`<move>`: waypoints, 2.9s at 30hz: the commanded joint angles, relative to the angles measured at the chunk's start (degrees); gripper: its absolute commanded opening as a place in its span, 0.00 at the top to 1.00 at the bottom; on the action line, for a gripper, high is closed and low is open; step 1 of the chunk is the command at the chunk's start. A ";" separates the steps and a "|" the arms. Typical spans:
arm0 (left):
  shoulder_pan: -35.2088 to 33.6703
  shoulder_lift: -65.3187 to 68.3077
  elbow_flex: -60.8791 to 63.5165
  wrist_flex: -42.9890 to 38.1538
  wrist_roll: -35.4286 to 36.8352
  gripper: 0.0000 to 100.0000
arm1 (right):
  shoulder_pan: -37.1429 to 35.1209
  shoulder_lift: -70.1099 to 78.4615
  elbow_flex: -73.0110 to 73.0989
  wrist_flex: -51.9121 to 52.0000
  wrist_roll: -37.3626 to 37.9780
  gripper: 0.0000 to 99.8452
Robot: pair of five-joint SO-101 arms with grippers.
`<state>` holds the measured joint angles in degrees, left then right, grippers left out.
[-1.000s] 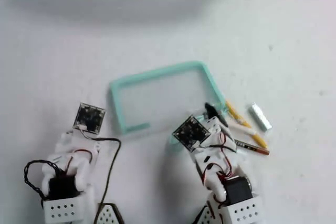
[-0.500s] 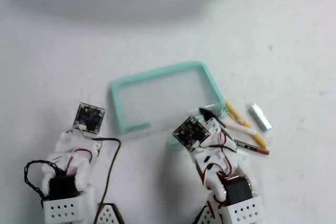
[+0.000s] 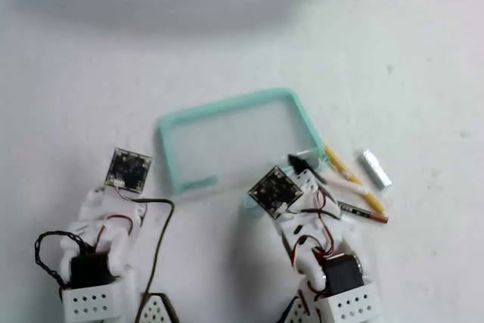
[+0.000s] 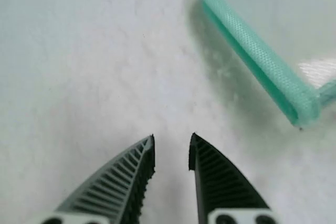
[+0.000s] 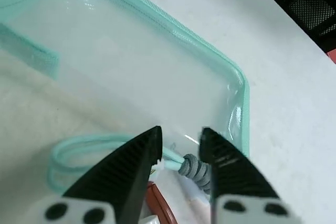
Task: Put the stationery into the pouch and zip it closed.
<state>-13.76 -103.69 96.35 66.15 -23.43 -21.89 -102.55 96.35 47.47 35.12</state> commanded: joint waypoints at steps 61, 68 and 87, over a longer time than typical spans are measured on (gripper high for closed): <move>9.36 79.78 -46.86 -14.77 16.70 0.85 | -0.31 0.57 0.53 -1.10 -1.14 0.75; 9.45 80.13 -43.96 -20.04 16.70 0.91 | 0.66 0.13 0.35 -1.10 2.81 0.94; 10.24 80.22 -43.69 -19.60 16.44 0.87 | 4.79 30.64 -22.24 -1.10 -7.12 0.88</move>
<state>-4.53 -23.08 52.84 47.16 -7.25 -17.85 -87.34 84.13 47.56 30.20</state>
